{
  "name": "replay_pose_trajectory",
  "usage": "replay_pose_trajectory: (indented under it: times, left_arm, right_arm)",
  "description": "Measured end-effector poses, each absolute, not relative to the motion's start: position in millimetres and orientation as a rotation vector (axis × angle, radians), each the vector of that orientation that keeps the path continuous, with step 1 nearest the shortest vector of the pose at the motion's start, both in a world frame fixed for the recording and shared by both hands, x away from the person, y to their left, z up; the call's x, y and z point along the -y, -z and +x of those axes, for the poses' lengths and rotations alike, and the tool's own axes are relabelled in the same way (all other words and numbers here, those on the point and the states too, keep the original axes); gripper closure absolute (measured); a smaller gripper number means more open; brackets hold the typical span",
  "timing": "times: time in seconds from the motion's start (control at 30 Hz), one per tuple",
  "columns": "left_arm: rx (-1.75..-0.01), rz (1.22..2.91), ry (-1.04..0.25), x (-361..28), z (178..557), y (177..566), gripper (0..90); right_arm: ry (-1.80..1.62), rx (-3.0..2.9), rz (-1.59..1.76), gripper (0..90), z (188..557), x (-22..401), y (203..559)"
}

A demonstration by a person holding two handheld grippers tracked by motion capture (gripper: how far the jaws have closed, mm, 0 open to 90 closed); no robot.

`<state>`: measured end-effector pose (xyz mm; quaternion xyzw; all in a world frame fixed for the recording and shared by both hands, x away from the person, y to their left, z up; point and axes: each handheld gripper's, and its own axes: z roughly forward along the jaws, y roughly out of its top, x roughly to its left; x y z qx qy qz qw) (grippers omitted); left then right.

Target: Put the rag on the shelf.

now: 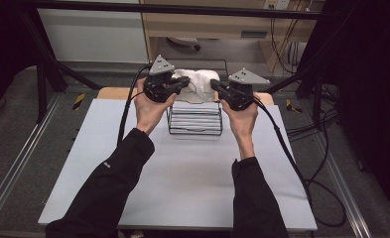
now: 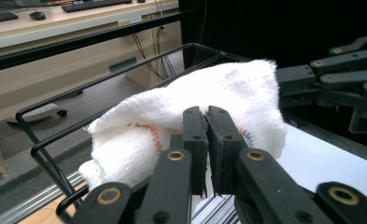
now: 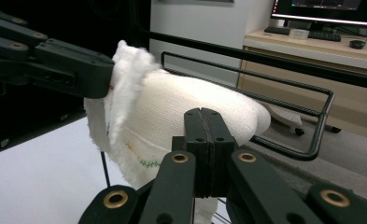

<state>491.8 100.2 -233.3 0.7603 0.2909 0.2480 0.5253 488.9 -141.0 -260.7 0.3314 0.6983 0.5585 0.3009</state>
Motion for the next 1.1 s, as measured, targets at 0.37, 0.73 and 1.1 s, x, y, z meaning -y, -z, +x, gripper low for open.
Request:
replay_pose_trajectory:
  times: [0.37, 0.73, 1.1]
  left_arm:
    - [-0.724, 1.804, -0.586, -122, 485, 246, 89.5]
    - [-0.675, 1.818, -0.591, -120, 476, 220, 89.6]
    - [-0.811, 1.908, -0.555, -118, 502, 268, 89.0]
  right_arm:
    - [-1.464, -1.865, 0.85, 90.0, 485, 136, 257]
    - [-1.432, -1.927, 0.833, 90.0, 478, 135, 258]
    - [-1.369, -1.964, 0.921, 88.9, 485, 144, 278]
